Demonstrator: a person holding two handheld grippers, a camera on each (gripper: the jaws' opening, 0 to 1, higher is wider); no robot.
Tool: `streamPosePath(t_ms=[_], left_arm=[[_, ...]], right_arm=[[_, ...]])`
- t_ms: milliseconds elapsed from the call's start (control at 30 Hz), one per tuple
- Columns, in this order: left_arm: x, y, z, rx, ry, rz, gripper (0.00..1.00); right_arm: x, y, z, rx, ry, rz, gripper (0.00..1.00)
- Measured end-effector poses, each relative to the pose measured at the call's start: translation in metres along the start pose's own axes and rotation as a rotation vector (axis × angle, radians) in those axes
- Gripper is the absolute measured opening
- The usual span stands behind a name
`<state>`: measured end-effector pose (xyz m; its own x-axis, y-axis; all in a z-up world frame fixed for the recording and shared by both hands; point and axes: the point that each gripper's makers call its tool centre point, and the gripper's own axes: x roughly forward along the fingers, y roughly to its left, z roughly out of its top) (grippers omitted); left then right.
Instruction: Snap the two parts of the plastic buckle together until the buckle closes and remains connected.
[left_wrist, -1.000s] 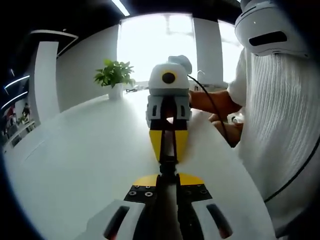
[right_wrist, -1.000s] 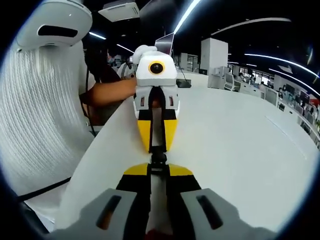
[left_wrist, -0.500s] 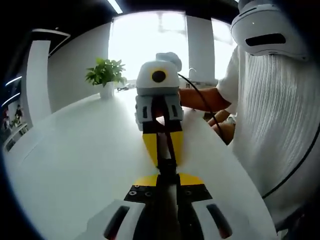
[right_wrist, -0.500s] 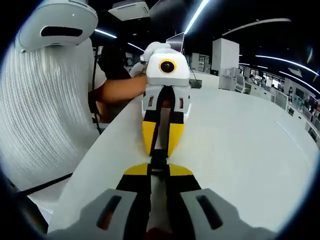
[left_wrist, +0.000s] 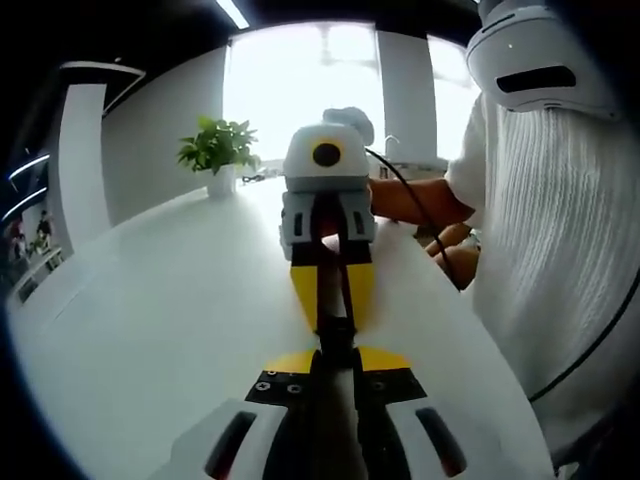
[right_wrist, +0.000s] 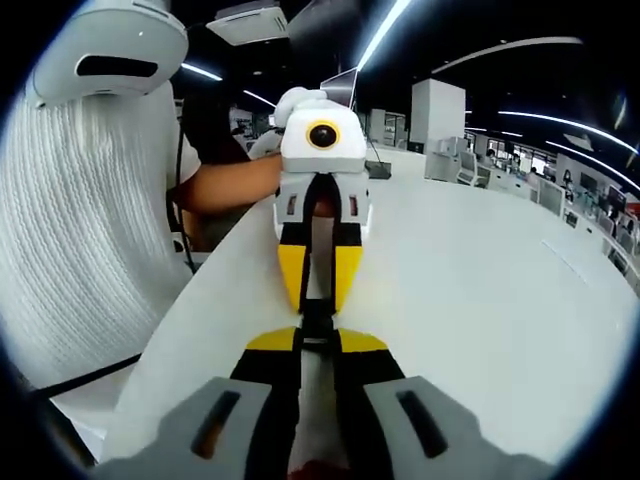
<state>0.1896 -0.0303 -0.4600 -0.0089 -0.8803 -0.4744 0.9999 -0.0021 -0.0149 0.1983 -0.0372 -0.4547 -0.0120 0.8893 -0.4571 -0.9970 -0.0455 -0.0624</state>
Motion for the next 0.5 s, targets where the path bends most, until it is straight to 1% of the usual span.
streamPosePath(t_ms=[133, 200, 333, 500], left_arm=[[-0.0004, -0.0001, 0.0003, -0.004, 0.011, 0.02, 0.12], [-0.0006, 0.0004, 0.0003, -0.009, 0.007, 0.025, 0.12], [-0.0017, 0.0036, 0.0004, -0.01, -0.012, 0.058, 0.14], [-0.0035, 0.0058, 0.0017, -0.026, -0.008, 0.068, 0.17]], right_arm=[[-0.0015, -0.0023, -0.0008, 0.006, 0.002, 0.001, 0.11], [-0.0024, -0.0041, -0.0017, 0.006, 0.003, 0.003, 0.11], [-0.0036, -0.0063, -0.0028, 0.007, 0.007, 0.001, 0.11], [-0.0035, -0.0062, -0.0029, 0.005, 0.011, 0.001, 0.11]])
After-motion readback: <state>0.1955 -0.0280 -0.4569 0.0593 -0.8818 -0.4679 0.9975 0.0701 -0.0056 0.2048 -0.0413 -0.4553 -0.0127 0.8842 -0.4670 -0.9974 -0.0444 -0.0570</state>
